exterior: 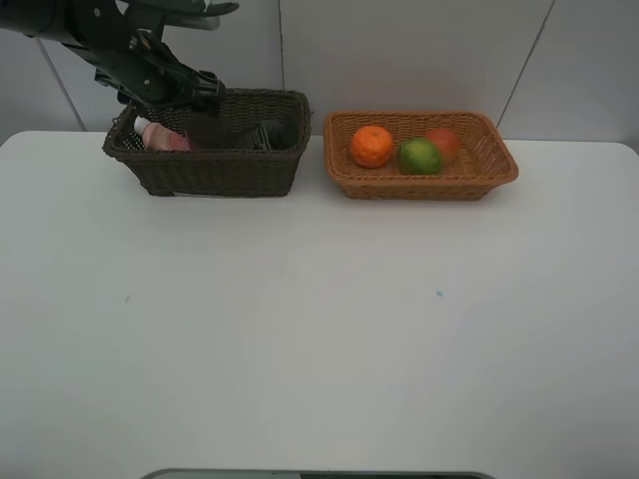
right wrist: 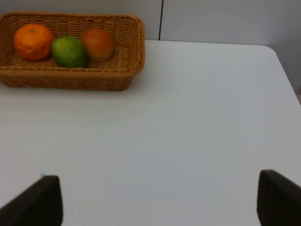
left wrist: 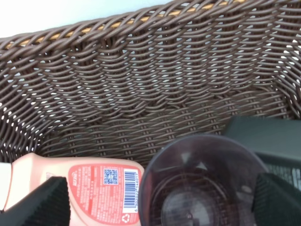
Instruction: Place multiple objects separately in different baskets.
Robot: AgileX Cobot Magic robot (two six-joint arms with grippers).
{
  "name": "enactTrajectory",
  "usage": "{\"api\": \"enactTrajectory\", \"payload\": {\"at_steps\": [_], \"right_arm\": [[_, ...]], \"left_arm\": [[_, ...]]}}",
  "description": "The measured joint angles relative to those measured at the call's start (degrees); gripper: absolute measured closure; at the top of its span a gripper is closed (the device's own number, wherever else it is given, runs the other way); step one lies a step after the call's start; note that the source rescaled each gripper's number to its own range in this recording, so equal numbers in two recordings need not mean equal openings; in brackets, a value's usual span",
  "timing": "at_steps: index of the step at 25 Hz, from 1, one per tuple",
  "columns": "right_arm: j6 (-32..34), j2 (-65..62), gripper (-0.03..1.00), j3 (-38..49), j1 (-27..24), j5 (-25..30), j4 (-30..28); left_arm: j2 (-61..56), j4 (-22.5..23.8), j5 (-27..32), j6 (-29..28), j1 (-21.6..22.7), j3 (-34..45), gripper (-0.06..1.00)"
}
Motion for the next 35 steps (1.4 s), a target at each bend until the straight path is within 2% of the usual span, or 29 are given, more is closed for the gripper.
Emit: {"api": "enactTrajectory", "payload": {"at_steps": [8, 15, 18, 21, 26, 31, 35], "right_arm": [[0.0, 0.0, 0.17, 0.0, 0.0, 0.0, 0.0], [0.0, 0.0, 0.17, 0.0, 0.0, 0.0, 0.0], [0.0, 0.0, 0.17, 0.0, 0.0, 0.0, 0.0], [0.0, 0.0, 0.17, 0.0, 0.0, 0.0, 0.0], [0.0, 0.0, 0.17, 0.0, 0.0, 0.0, 0.0], [0.0, 0.0, 0.17, 0.0, 0.0, 0.0, 0.0], [0.0, 0.0, 0.17, 0.0, 0.0, 0.0, 0.0]], "left_arm": [[-8.0, 0.0, 4.3, 0.0, 0.0, 2.1, -0.06], [-25.9, -1.0, 4.2, -0.2, 0.9, 17.5, -0.06], [-35.7, -1.0, 6.1, -0.2, 1.4, 24.1, -0.06], [-46.2, -1.1, 10.9, -0.4, 1.4, 29.1, -0.06], [-64.2, -1.3, 22.3, -1.4, 2.3, 34.3, -0.06], [-82.3, -1.2, 34.3, -1.5, 6.1, 36.6, -0.06], [-94.9, -1.2, 42.7, -1.5, 6.3, 36.7, -0.06]]}}
